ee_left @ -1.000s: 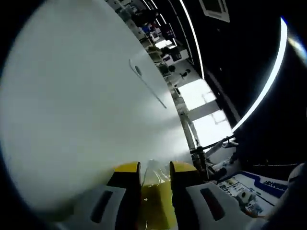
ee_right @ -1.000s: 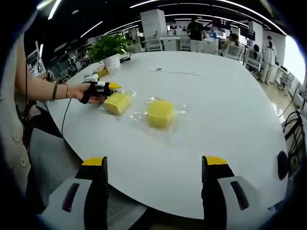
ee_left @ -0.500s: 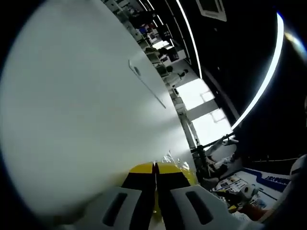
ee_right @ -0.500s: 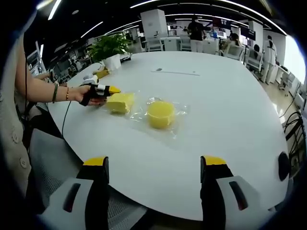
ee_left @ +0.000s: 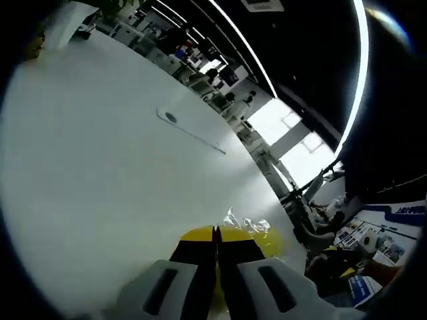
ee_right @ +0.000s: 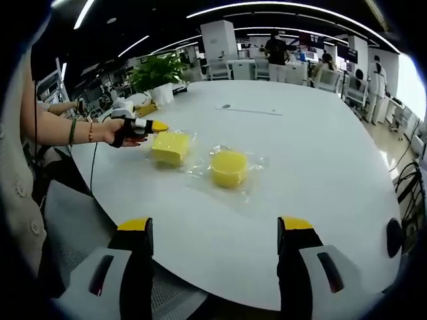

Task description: Compare the silicone blocks by pressing each to a similar depth, holding the contact briefly, and releasing to observe deformation and rebound differences across the visible hardness samples.

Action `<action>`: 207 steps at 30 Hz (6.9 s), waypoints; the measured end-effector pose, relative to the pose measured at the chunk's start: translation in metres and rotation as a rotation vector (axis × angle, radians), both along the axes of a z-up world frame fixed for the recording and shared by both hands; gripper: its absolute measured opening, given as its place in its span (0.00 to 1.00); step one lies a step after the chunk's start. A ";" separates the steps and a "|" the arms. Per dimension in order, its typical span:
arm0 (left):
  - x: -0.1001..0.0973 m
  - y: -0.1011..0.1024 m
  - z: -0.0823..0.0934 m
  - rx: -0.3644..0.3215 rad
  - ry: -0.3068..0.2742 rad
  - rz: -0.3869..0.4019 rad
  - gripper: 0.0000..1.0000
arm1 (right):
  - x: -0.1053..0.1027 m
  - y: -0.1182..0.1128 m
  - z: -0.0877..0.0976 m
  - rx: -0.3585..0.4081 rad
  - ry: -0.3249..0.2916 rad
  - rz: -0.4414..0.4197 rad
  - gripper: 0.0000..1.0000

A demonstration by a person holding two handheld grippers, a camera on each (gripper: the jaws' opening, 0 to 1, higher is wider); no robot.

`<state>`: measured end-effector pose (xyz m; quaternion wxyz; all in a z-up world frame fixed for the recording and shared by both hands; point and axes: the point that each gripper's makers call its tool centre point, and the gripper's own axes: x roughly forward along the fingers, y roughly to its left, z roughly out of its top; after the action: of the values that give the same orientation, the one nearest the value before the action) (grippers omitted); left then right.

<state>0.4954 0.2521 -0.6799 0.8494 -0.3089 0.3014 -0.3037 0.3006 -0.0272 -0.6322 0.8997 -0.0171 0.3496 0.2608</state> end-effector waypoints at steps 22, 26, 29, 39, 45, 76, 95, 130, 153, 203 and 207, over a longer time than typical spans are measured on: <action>-0.062 -0.036 0.096 0.267 -0.253 -0.137 0.00 | -0.009 0.014 0.052 0.087 -0.154 0.088 0.73; -0.073 -0.035 0.113 0.259 -0.279 -0.137 0.00 | -0.011 0.023 0.073 0.148 -0.199 0.128 0.74; -0.079 -0.038 0.129 0.252 -0.301 -0.145 0.00 | -0.011 0.029 0.086 0.166 -0.222 0.169 0.74; -0.097 -0.065 0.184 0.301 -0.441 -0.255 0.00 | 0.006 0.054 0.121 0.103 -0.288 0.454 0.72; -0.109 -0.085 0.209 0.306 -0.496 -0.334 0.00 | 0.025 0.075 0.146 0.083 -0.274 0.621 0.64; -0.116 -0.140 0.255 0.301 -0.638 -0.527 0.00 | 0.078 0.182 0.132 -0.084 -0.195 1.132 0.56; -0.127 -0.148 0.273 0.325 -0.738 -0.601 0.00 | 0.070 0.184 0.125 -0.100 -0.109 1.177 0.35; -0.157 -0.160 0.268 0.392 -0.791 -0.670 0.00 | 0.047 0.166 0.118 -0.264 -0.129 1.207 0.05; -0.166 -0.157 0.265 0.399 -0.791 -0.701 0.00 | 0.035 0.165 0.113 -0.271 -0.091 1.195 0.06; -0.153 -0.143 0.261 0.390 -0.773 -0.671 0.00 | 0.035 0.172 0.109 -0.232 0.000 1.201 0.18; -0.152 -0.142 0.260 0.384 -0.766 -0.664 0.00 | 0.033 0.172 0.108 -0.229 0.014 1.203 0.20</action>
<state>0.3435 0.1100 -0.4200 0.7981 0.0966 0.1016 -0.5860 0.3337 0.1449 -0.5241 0.5847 -0.3063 0.3104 0.6840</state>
